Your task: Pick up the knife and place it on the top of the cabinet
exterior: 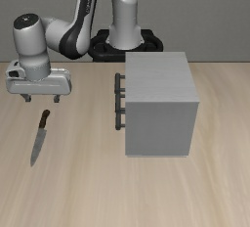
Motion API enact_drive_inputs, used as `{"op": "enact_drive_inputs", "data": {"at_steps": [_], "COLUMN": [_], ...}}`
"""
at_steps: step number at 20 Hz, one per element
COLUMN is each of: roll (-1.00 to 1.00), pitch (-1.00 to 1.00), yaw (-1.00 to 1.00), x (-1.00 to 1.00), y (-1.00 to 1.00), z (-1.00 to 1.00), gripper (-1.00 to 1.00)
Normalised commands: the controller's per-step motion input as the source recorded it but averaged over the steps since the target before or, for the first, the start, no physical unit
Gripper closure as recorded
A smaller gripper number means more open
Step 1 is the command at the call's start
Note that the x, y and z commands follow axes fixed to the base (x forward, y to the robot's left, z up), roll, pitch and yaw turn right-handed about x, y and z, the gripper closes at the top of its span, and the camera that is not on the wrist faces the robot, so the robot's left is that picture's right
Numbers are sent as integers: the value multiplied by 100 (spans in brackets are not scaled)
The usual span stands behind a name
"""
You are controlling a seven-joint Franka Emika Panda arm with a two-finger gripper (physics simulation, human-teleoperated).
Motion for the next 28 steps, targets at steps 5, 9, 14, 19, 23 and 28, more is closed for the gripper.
{"op": "enact_drive_inputs", "data": {"at_steps": [5,9,14,19,23,28], "roll": [0,0,0,0,0,0], "pitch": [0,0,0,0,0,0], "yaw": [0,0,0,0,0,0], "x": [0,0,0,0,0,0], "y": [0,0,0,0,0,0], "z": [-100,-75,0,40,100,100], "gripper": [-100,100,100,100,100,100]}}
